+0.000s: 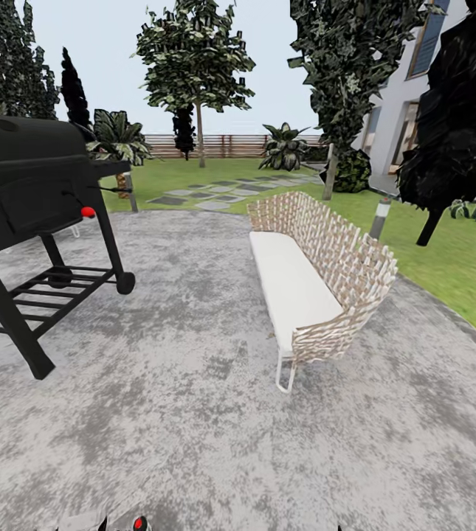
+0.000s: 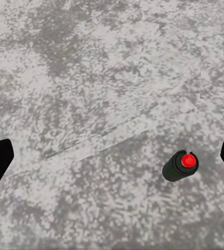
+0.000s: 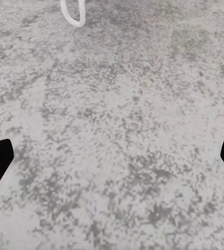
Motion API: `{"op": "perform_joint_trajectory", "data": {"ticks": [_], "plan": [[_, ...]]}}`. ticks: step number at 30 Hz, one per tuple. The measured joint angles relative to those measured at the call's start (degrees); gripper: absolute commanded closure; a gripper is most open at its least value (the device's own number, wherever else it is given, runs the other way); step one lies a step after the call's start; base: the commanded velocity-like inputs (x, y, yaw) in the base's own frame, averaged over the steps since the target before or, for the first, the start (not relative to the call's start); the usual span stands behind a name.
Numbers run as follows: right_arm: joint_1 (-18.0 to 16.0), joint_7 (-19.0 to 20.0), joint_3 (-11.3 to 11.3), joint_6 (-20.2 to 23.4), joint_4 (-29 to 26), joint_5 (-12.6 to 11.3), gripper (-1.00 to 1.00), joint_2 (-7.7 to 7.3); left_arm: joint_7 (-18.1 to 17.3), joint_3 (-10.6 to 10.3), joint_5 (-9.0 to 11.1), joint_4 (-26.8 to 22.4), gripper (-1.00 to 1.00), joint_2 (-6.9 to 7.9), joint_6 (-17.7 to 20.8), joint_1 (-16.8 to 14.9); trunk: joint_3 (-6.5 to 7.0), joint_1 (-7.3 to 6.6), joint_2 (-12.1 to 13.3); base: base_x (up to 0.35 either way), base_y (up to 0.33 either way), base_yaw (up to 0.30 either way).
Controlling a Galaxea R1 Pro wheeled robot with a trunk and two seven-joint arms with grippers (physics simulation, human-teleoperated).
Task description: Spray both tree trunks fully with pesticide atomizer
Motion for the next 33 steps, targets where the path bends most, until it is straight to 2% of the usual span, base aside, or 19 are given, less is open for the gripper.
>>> {"op": "perform_joint_trajectory", "data": {"ticks": [8, 10, 11, 12, 20, 24, 27, 29, 33], "plan": [[0.01, 0.04, 0.01, 0.0, -0.19, -0.04, -1.0, 0.0, 0.0, 0.01, 0.12, 0.0, -1.0, 0.0, -0.08, -0.01, -0.1, 0.01, 0.0, 0.017, -0.038, 0.045], [0.01, 0.05, 0.01, 0.0, -0.13, -0.02, -1.0, 0.0, 0.0, 0.04, 0.71, 0.0, -1.0, -0.01, -0.09, -0.01, -0.1, 0.01, 0.0, 0.001, -0.001, 0.001], [0.01, 0.2, 0.02, 0.02, 0.1, 0.16, -1.0, -0.37, -0.54, 0.19, 3.12, 0.0, -1.0, 0.04, -0.11, -0.01, -0.1, 0.01, 0.0, 0.0, 0.0, 0.0], [0.01, 0.21, 0.06, 0.04, 0.12, 0.19, -1.0, -0.41, -0.58, 0.2, 3.28, 0.0, -1.0, 0.1, -0.13, -0.01, -0.1, 0.01, 0.0, 0.0, 0.0, 0.0], [0.01, 0.09, -0.26, 0.02, -0.1, 0.05, -1.0, -0.49, -0.68, -0.07, 3.17, -0.57, -1.0, 0.58, 0.04, -0.47, -0.1, 0.01, 0.0, 0.0, 0.0, 0.0], [-0.6, 0.02, -0.26, 0.29, -2.07, 0.0, -1.0, -0.5, -0.75, -0.13, 3.09, -1.57, -1.0, 0.66, 0.21, -1.21, -0.1, 0.01, 0.0, 0.0, 0.0, 0.0], [-3.35, -0.06, -0.27, 1.85, -6.34, 0.09, -1.0, -0.52, -0.83, -0.44, 2.8, -2.86, -1.0, 0.58, 0.68, -4.18, -0.1, 0.01, 0.0, 0.0, 0.0, 0.0], [-6.05, -0.12, -0.28, 4.78, -8.79, 0.11, -1.0, -0.52, -0.85, -0.61, 2.71, -3.13, -1.0, 0.42, 0.88, -6.2, -0.09, 0.01, 0.0, 0.0, 0.0, 0.0], [-13.52, -0.17, -0.28, 14.86, -11.43, 0.08, -1.0, -0.52, -0.84, -0.82, 2.31, -3.21, -1.0, 0.08, 1.16, -9.86, -0.09, 0.01, 0.0, 0.0, 0.0, 0.0]]}}
